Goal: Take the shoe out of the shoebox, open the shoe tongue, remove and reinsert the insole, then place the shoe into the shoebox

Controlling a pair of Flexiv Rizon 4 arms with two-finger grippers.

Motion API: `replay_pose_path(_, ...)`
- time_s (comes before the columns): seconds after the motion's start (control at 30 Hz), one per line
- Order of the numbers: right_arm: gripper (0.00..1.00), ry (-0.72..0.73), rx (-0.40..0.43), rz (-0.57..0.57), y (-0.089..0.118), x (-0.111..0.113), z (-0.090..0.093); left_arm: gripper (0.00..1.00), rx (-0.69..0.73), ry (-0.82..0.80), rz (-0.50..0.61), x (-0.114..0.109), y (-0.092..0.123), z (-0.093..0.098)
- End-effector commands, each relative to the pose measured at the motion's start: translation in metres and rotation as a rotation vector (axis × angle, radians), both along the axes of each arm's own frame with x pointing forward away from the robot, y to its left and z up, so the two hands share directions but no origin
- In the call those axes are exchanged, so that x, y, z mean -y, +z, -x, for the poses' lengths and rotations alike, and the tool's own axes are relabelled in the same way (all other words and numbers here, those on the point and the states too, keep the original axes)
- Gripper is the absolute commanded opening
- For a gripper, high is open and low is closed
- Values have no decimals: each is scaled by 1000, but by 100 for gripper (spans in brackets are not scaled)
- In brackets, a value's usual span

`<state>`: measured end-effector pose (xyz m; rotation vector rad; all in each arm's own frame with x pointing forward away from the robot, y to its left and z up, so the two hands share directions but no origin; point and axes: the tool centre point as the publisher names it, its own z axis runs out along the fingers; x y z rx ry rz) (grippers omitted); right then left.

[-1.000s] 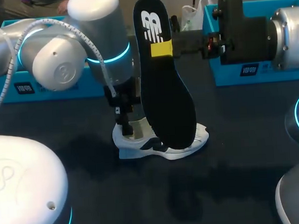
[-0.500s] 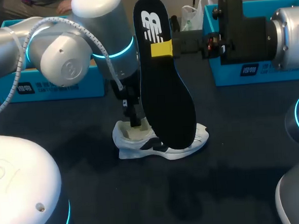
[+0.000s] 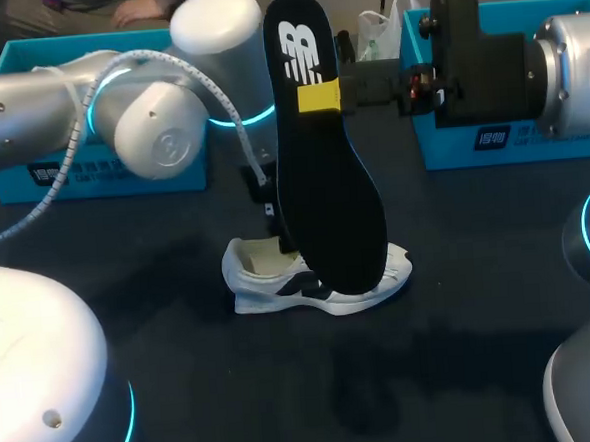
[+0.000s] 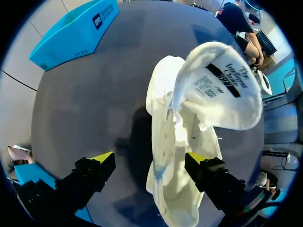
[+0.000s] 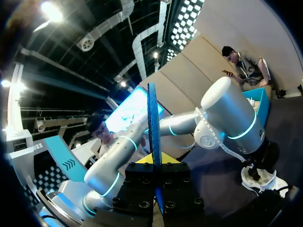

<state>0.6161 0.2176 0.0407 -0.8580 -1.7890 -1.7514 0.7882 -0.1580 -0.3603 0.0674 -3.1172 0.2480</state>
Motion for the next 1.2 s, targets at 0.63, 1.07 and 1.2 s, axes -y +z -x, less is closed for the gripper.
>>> replay_pose_path(0.63,0,-3,-2,2,0,-4,-1,41,-44,-14,-28,15,-36,2)
replay_pose_path(1.07,0,-3,-2,2,0,-4,-1,0,-141,-128,-61,13,-38,5)
replay_pose_path(1.2,0,-3,-2,2,0,-4,-1,0,-248,-270,-76,10,-22,0)
